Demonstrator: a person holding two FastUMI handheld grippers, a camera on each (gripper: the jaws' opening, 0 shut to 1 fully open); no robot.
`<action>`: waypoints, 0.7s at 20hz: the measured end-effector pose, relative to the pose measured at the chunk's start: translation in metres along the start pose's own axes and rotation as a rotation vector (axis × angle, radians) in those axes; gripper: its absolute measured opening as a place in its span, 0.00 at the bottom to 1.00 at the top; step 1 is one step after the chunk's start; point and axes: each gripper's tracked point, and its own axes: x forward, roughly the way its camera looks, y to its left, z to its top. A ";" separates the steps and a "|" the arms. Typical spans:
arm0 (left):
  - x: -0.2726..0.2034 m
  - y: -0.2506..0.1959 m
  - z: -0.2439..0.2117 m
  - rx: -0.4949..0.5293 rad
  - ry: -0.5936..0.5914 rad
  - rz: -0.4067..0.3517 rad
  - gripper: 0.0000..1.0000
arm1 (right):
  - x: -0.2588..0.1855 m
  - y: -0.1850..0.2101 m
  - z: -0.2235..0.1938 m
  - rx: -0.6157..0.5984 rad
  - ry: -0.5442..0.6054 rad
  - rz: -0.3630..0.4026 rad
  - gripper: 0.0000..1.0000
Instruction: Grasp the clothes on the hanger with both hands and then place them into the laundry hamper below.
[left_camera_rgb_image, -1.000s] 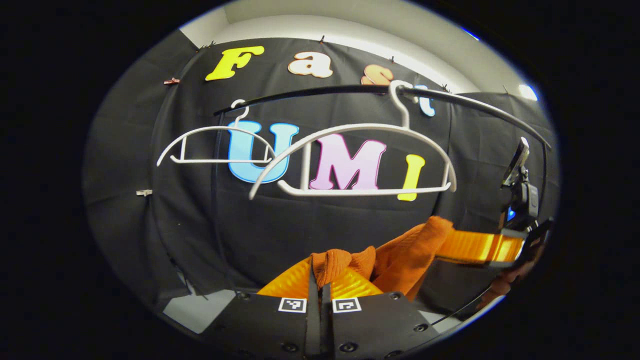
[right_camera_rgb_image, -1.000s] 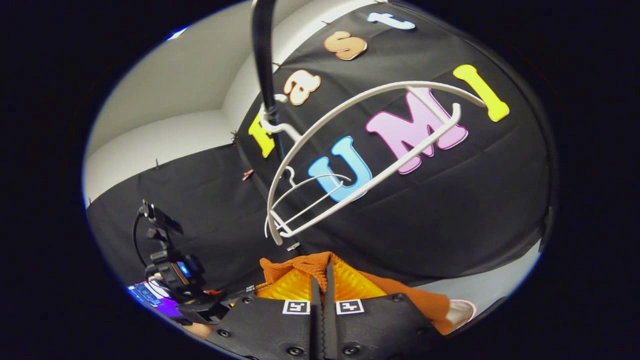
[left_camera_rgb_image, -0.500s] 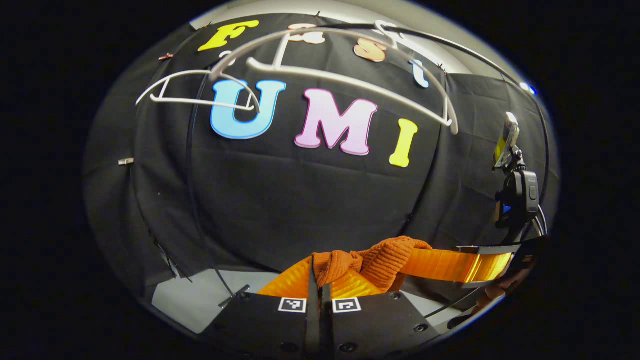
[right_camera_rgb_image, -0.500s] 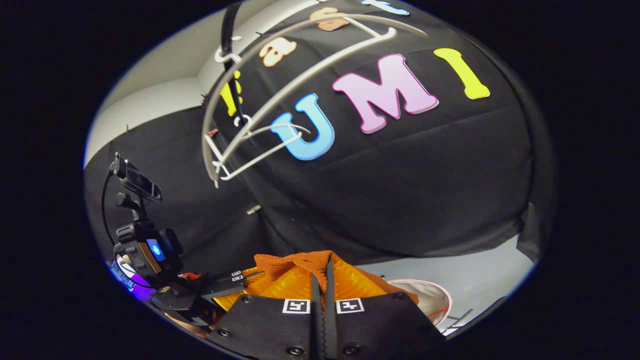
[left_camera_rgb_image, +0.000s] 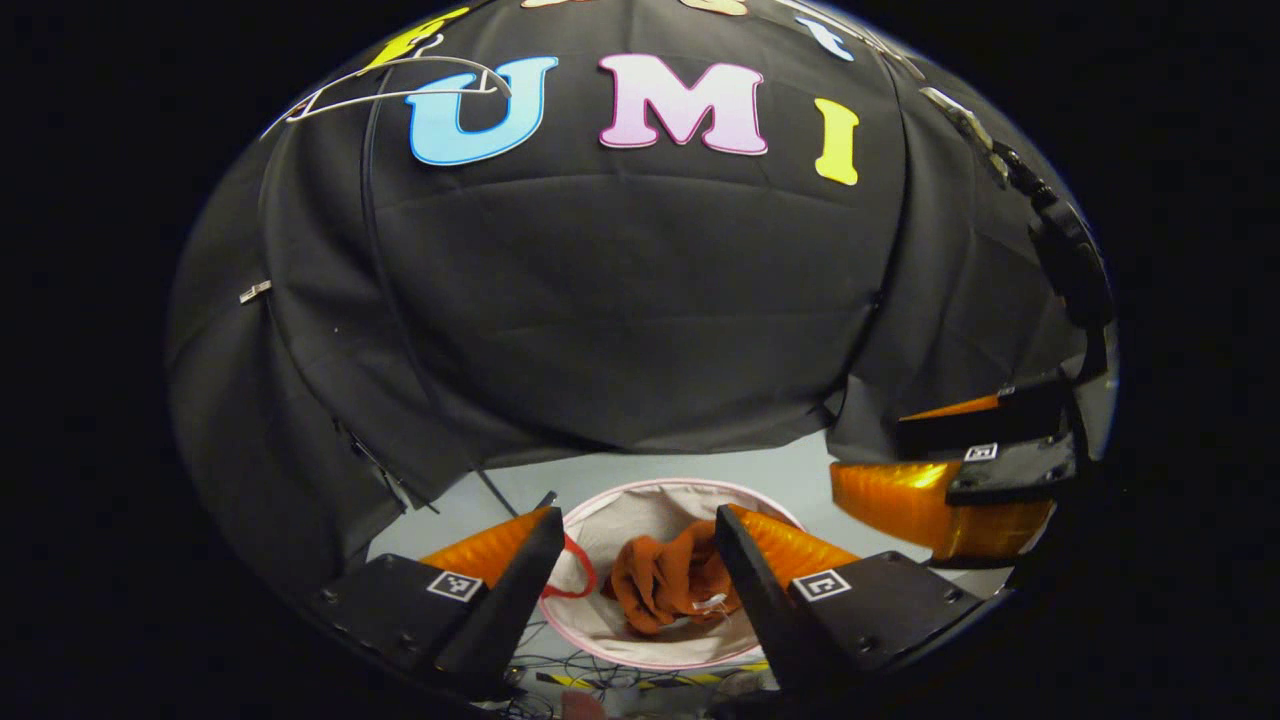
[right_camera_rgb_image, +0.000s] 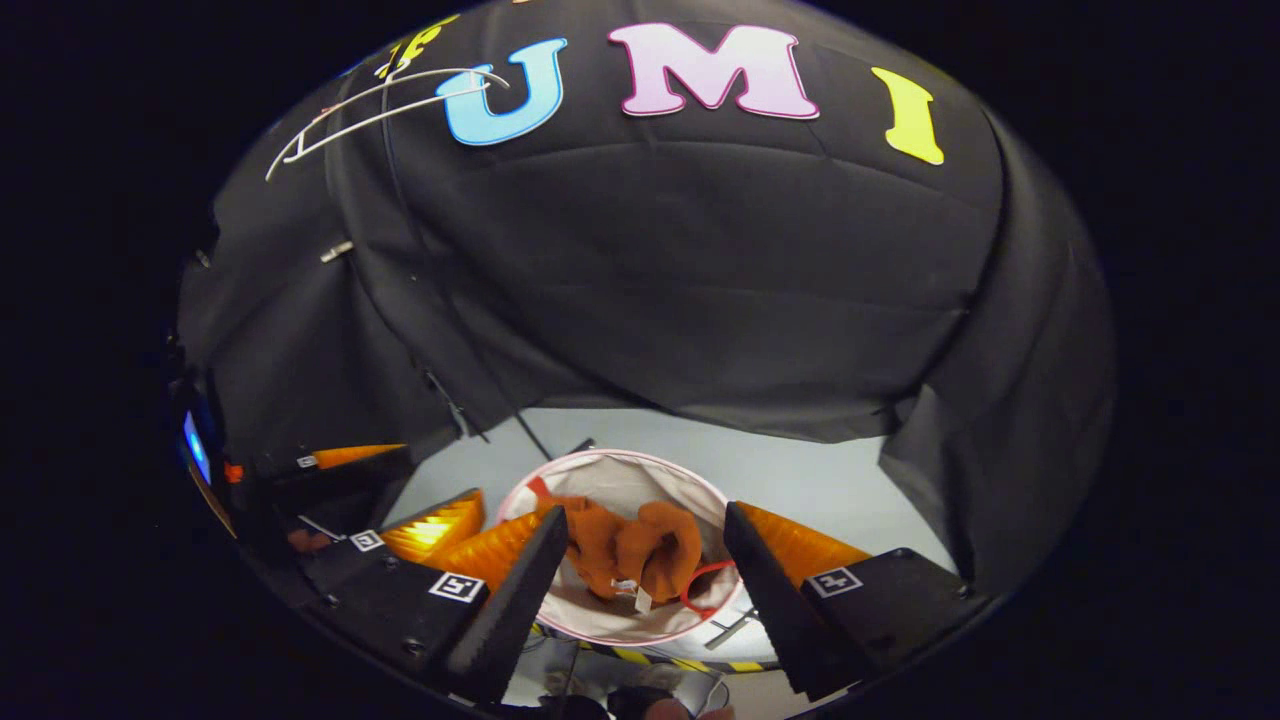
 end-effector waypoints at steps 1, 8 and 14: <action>-0.002 -0.001 0.001 -0.012 -0.003 -0.009 0.96 | -0.003 0.001 -0.004 0.012 -0.003 0.009 0.99; -0.018 0.004 0.017 -0.103 -0.027 0.018 0.96 | -0.008 -0.009 -0.014 0.049 -0.006 -0.001 0.94; -0.046 0.004 0.027 -0.096 -0.068 0.028 0.96 | -0.037 -0.005 0.003 0.012 -0.074 -0.024 0.99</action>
